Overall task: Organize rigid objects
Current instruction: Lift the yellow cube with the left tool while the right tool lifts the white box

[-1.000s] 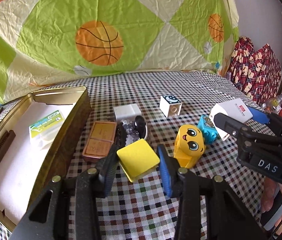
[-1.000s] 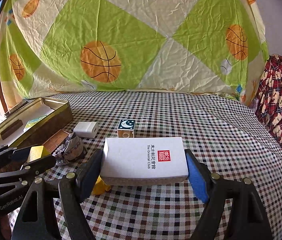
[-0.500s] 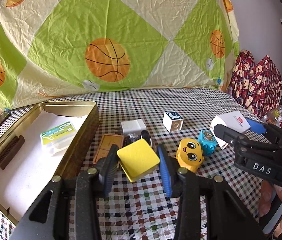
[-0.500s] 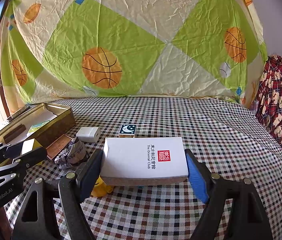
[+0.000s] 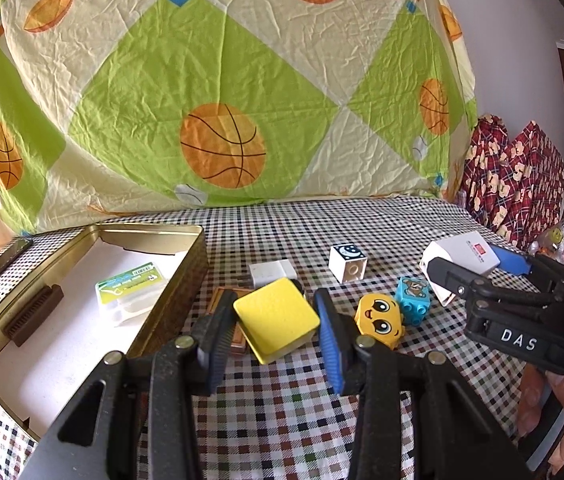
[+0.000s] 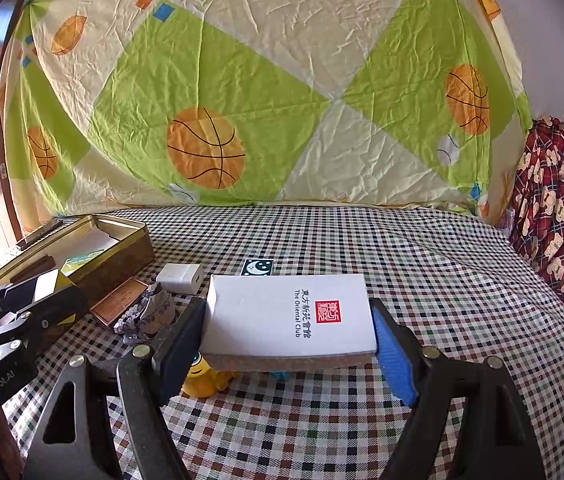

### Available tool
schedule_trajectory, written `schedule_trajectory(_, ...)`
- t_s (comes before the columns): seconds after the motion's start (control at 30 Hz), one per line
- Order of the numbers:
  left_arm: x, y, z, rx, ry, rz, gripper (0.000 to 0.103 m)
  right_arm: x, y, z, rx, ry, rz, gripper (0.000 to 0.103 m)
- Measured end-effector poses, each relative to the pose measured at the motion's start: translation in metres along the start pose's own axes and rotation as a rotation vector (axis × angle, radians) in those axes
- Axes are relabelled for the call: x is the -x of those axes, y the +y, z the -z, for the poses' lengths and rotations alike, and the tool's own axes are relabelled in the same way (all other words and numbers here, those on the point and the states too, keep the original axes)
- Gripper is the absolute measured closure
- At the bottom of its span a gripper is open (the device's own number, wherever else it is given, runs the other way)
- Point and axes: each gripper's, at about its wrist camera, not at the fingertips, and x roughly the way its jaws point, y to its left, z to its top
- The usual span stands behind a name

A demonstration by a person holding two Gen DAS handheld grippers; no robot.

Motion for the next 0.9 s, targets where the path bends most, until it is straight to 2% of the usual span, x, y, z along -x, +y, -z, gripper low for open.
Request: schedule_trajectory(0.9,0.018,-0.004,0.001,-0.01,-0.092,-0.031,0.065,0.014,0.001,0.003,0.001,-0.081,-0.001,0.022)
